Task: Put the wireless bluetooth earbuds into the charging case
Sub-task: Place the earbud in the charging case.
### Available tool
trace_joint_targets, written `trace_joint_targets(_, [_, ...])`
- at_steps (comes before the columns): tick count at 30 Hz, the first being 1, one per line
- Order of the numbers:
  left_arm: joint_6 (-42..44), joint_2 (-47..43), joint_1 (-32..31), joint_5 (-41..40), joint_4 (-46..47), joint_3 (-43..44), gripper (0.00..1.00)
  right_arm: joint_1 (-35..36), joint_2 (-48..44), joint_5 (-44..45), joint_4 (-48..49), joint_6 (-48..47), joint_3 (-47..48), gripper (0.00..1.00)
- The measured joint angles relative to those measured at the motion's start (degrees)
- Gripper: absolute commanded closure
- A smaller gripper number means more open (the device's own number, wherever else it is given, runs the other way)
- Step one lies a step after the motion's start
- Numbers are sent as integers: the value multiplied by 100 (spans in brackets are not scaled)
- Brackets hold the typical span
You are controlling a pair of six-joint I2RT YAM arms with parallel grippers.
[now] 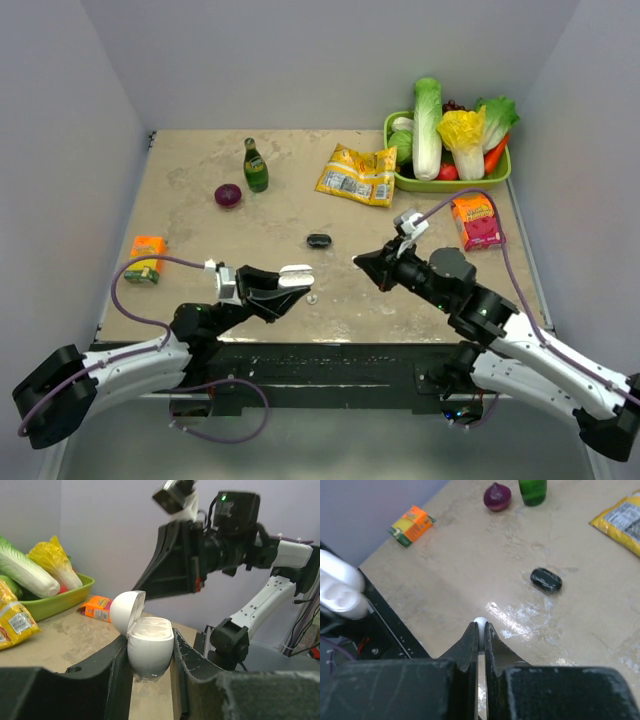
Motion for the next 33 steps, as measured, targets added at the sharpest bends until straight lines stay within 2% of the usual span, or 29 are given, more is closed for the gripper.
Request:
trace_joint_targets(6, [0, 319, 17, 352, -33, 0, 100, 63, -529, -411, -732, -494, 772, 100])
trace_joint_targets(12, [-120, 859, 37, 1115, 26, 0, 100, 138, -468, -1346, -1451, -1073, 1593, 100])
trace_joint_targets(16, [-361, 1453, 37, 1786, 37, 2, 100, 553, -310, -1897, -1773, -1364, 1836, 100])
trace_joint_targets(20, [-649, 1989, 37, 2396, 4, 118, 100, 1108, -98, -1939, -2059, -1547, 1869, 100])
trace_joint_targets(25, [-896, 2201, 37, 2868, 24, 483, 100, 1316, 160, -1926, -2286, -1685, 1869, 100])
trace_joint_targets(33, [-1045, 2389, 37, 3119, 39, 741, 100, 1609, 286, -1759, -2173, -1709, 1775, 100])
